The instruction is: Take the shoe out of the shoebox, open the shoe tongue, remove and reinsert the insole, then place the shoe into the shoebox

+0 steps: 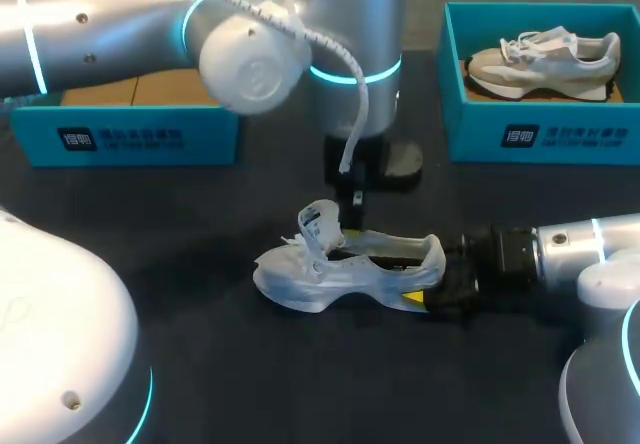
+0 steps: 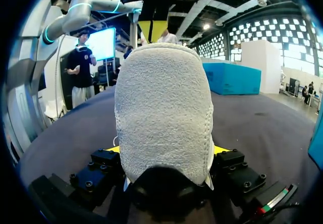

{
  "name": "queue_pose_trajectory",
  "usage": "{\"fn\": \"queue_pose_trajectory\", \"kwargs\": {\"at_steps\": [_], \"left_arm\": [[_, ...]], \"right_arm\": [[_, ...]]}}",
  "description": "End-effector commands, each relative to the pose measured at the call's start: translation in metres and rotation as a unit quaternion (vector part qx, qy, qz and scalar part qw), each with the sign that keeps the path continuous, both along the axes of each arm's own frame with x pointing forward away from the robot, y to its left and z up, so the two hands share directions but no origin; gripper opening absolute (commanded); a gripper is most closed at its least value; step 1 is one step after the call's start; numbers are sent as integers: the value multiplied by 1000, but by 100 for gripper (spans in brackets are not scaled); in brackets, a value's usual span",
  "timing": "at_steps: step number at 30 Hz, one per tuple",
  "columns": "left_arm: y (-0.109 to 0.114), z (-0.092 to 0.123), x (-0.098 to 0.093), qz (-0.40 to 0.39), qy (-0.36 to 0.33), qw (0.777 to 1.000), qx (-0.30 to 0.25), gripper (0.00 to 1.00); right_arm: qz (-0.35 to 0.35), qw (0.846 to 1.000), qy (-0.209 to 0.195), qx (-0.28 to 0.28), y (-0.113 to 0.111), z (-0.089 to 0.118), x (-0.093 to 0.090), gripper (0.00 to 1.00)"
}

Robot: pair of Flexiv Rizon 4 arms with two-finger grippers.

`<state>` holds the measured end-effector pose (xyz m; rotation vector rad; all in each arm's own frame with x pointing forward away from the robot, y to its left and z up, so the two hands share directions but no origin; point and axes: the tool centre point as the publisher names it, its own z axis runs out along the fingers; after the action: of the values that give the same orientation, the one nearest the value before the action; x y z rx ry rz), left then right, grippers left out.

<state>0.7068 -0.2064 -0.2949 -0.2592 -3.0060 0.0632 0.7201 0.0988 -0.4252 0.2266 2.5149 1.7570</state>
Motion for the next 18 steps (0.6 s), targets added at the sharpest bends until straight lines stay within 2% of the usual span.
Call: {"fn": "queue_pose_trajectory", "kwargs": {"at_steps": [1,15,18], "left_arm": [[2,-18,1,8,-9,1000,-7,0],[2,-18,1,8,-9,1000,-7,0],[-8,-36,1,-6,-17,1000,-18,0]], "right_arm": [[-1,1000,0,-1,0,-1,0,0],[-1,1000,0,-1,0,-1,0,0],[-1,1000,0,-1,0,-1,0,0]]}}
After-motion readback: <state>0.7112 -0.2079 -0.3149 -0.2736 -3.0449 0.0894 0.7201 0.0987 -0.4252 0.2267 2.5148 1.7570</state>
